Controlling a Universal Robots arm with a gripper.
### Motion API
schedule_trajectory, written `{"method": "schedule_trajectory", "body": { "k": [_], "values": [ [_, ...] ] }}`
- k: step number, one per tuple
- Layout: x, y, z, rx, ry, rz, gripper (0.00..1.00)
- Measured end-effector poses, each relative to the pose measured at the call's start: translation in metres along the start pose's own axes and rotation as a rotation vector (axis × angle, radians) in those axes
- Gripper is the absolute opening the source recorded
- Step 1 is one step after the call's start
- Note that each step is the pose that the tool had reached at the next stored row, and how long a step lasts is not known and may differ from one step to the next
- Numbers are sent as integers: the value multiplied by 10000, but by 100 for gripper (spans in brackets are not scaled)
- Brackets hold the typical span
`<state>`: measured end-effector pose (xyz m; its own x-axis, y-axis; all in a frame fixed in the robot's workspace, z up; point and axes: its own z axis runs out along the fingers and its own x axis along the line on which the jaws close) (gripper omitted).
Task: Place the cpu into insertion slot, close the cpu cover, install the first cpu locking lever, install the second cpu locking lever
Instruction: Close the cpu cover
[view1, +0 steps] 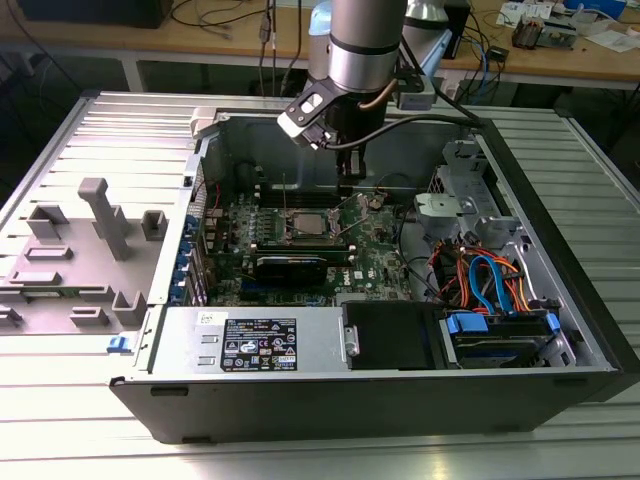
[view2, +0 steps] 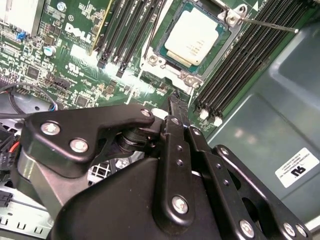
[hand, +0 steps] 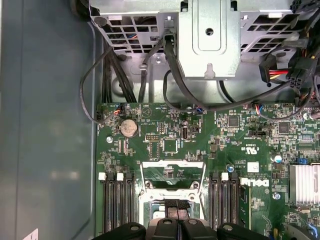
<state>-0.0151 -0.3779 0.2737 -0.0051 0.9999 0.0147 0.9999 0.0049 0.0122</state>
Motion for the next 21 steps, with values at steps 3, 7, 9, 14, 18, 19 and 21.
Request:
{"method": "schedule_trajectory", "body": {
  "k": [3,7,9,14,18,19,21],
  "values": [
    [0,15,0,-1,0,0,11],
    [0,43,1,0,0,0,11],
    [0,53,1,-1,0,0,11],
    [0,71,1,0,0,0,11],
    [0,81,1,-1,0,0,11],
    [0,89,1,0,-1,0,11],
    [0,97,1,0,0,0,11]
  ]
}}
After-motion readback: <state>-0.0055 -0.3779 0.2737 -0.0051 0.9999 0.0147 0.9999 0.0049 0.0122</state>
